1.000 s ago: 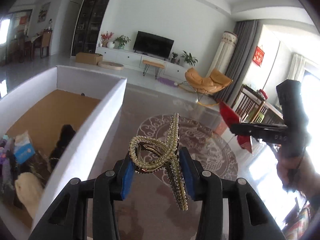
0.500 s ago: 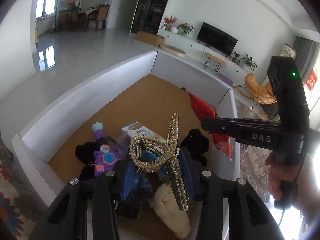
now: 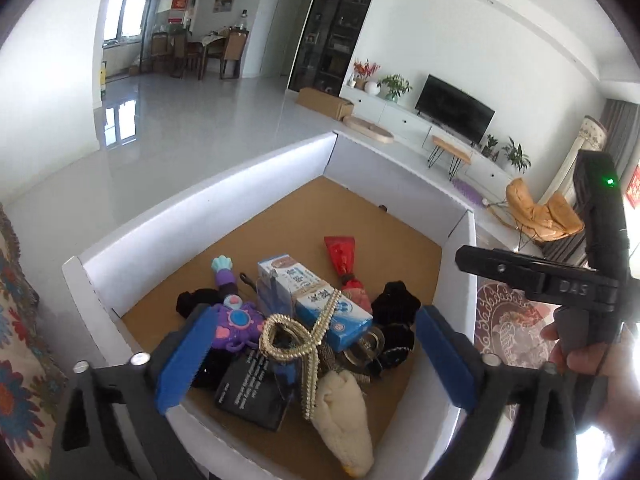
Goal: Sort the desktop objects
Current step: 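Carry the hair clip and red tube into the bin and open both tools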
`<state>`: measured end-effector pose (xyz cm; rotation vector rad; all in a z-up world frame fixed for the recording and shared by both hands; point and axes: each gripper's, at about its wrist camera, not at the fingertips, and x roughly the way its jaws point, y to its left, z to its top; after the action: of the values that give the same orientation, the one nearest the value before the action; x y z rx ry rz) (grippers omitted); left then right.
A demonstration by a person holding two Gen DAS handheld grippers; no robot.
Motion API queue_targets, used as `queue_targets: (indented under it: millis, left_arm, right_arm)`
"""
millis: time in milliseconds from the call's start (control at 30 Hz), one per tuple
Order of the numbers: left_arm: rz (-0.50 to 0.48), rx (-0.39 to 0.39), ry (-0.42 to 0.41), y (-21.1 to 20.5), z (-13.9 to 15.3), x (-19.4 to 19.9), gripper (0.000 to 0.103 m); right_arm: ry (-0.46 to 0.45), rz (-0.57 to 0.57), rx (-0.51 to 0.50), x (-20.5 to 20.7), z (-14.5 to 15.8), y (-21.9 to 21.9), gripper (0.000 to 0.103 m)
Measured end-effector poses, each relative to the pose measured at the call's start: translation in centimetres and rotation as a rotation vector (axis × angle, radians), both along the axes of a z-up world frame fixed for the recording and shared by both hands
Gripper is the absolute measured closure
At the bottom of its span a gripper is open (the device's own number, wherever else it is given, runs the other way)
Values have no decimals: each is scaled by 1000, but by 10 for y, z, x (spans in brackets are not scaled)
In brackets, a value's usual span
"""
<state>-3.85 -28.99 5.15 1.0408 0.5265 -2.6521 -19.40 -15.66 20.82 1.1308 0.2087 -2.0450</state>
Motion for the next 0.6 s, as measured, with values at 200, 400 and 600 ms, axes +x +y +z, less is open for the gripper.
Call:
queue_targets:
  millis: [200,400,600]
  left_arm:
    - [165,-172,26,21,29,20,0]
    - [258,-262,-8,36,45,29,0]
    - [276,-245,15,41,55,39,0]
  right_arm:
    - [-37,59,87,16,13,10,0]
    - [87,54,179,25,25,15,0]
    - [103,68,177,29,37,10,0]
